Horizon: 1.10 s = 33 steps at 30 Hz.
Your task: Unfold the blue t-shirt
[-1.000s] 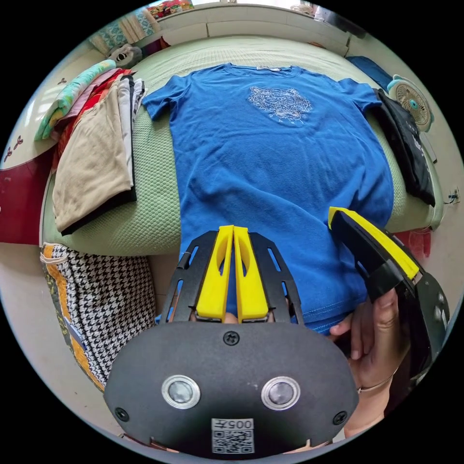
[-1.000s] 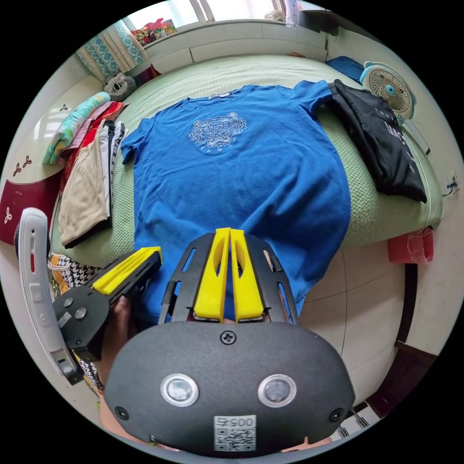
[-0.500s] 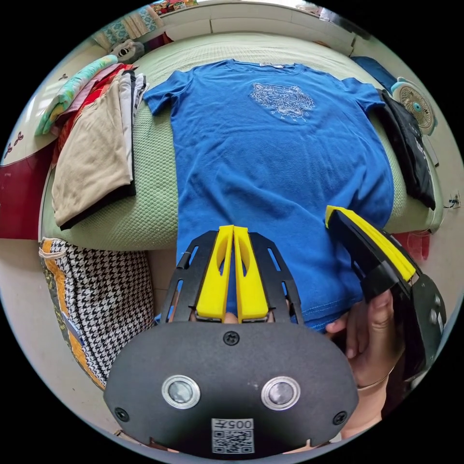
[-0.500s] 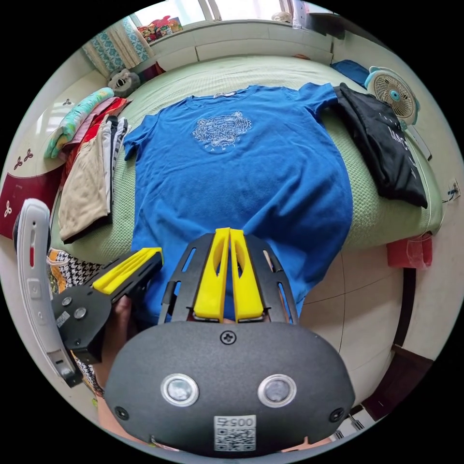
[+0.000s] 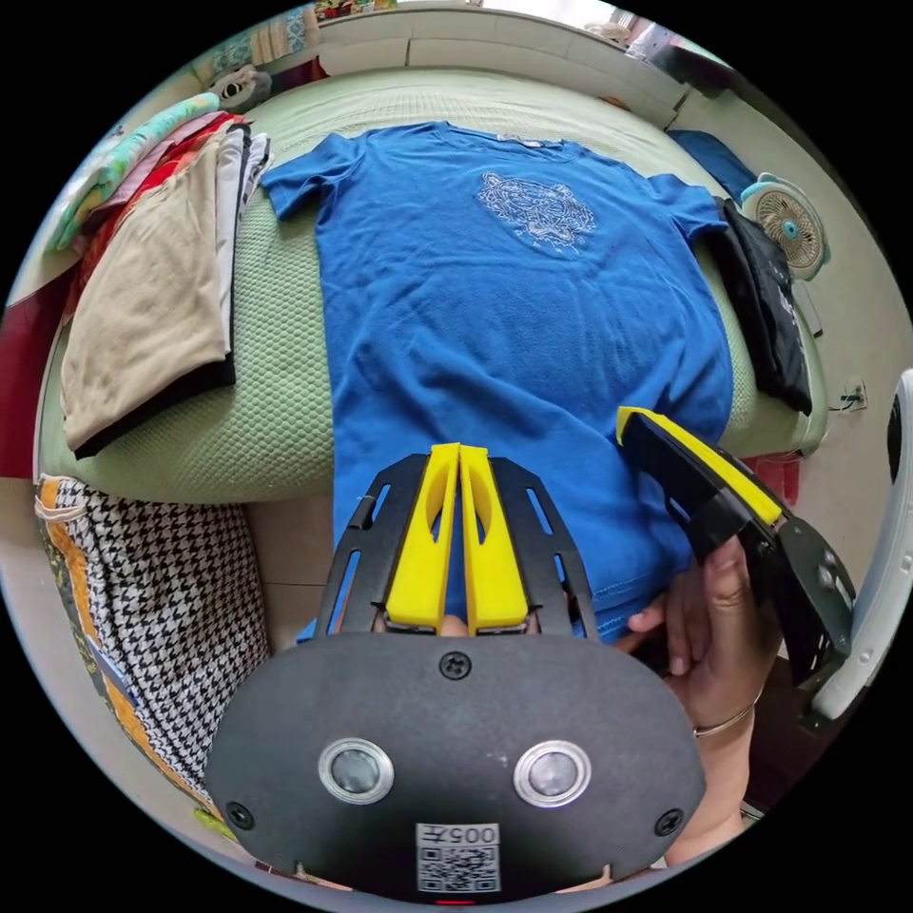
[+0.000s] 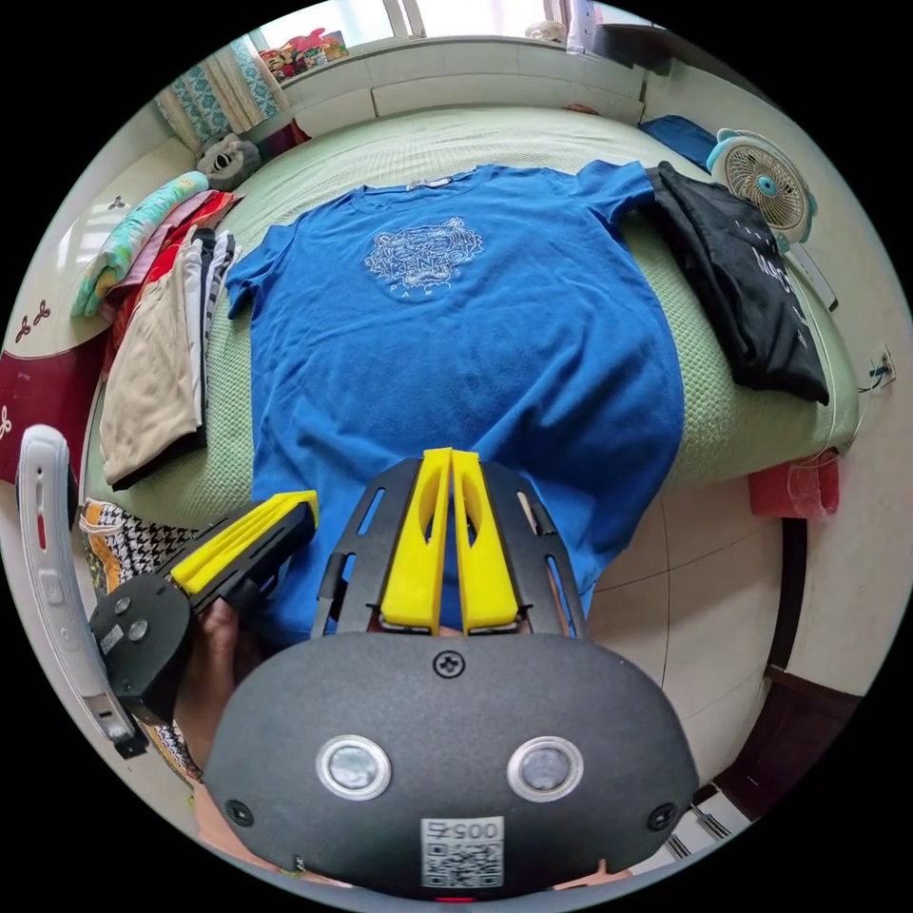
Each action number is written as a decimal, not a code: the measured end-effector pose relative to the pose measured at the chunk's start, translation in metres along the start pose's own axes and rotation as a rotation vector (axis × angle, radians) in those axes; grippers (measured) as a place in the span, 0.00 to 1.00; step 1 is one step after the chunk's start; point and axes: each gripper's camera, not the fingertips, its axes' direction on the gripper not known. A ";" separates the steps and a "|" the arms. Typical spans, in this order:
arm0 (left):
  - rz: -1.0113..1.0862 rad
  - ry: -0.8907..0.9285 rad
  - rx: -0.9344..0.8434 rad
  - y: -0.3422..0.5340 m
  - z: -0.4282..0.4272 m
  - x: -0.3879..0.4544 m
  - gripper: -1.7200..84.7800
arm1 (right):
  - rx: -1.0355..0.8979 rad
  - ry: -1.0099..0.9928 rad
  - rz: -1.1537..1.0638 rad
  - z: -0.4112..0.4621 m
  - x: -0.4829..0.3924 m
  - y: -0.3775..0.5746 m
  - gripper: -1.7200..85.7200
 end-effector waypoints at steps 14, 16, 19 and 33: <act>-0.021 0.061 0.024 -0.003 0.004 -0.028 0.02 | -0.003 -0.188 0.081 0.000 0.017 0.001 0.01; -0.019 0.059 0.018 -0.003 0.006 -0.028 0.02 | 0.016 -0.205 0.061 -0.003 0.016 0.008 0.01; -0.017 0.033 0.017 -0.002 0.007 -0.024 0.02 | 0.013 -0.178 0.054 -0.003 0.012 0.013 0.01; 0.002 -0.038 -0.003 0.003 0.013 -0.002 0.02 | 0.144 0.064 -0.075 -0.014 -0.026 0.044 0.01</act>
